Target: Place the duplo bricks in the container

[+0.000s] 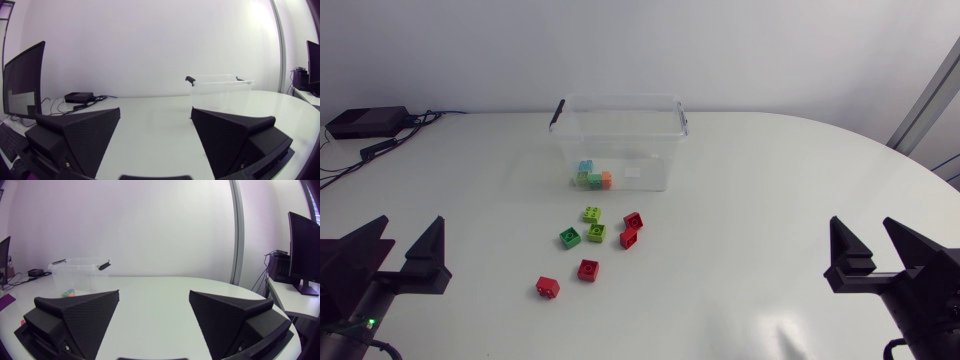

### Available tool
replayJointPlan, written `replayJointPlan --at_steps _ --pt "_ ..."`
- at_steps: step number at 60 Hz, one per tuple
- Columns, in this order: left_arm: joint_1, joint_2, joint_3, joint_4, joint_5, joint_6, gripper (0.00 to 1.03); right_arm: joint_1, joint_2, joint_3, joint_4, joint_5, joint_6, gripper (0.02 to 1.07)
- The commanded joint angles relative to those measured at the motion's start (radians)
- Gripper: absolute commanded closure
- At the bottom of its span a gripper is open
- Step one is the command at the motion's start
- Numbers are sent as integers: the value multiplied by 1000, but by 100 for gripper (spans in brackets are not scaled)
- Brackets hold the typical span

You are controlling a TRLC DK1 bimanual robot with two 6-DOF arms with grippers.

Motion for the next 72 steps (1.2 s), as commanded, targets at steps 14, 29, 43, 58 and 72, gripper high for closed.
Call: replayJointPlan --at_steps 14,29,43,58,72 --pt "1 -12 -19 2 5 11 4 9 -6 -22 -4 -3 21 6" --pt "-5 -12 -19 2 7 11 4 13 -6 -22 -4 -3 25 6" --pt "-11 -12 13 -32 7 11 4 18 -8 -22 -4 -3 18 6" --pt "-24 123 172 -127 5 -11 4 39 -3 39 -23 -3 10 6" --pt "-33 464 403 -313 4 -24 6 59 58 124 -57 2 5 6"
